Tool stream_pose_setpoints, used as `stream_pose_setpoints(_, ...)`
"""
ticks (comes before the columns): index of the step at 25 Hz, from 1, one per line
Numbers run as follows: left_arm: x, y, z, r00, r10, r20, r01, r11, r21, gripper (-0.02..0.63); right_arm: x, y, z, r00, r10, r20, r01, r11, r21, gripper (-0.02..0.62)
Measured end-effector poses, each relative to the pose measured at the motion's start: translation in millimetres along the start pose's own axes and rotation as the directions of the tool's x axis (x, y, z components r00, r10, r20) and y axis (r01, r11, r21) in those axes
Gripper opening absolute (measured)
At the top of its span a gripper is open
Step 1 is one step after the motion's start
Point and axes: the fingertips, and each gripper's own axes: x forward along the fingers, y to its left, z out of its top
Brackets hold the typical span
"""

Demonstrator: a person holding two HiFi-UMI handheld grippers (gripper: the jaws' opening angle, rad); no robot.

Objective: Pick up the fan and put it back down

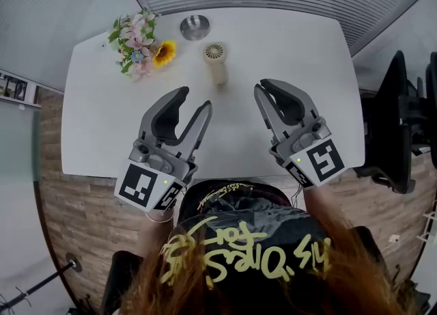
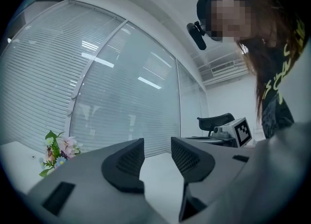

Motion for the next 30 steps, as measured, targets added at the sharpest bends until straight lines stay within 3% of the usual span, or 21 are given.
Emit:
stream_pose_setpoints(4, 0.6, -1.9, -2.7, 1.0, -0.004, -0.004, 0.004, 1.0, 0.007, 0.109, 0.6, 2.7, -1.9, 1.0, 0.0, -0.001, 0.0, 1.0, 0.002, 0.025)
stream_pose_setpoints(17, 0.9, -1.2, -7.1, 1.0, 0.011, -0.011, -0.011, 1.0, -0.003, -0.007, -2.3, 2.0, -4.2, 1.0, -0.026, -0.017, 0.026, 0.999, -0.028, 0.003)
stream_pose_setpoints(30, -0.3, -1.1, -5.6, 1.0, 0.017, -0.003, -0.017, 1.0, -0.005, -0.008, -5.1, -1.6, -4.9, 0.998, -0.061, -0.02, 0.06, 0.996, -0.058, 0.003)
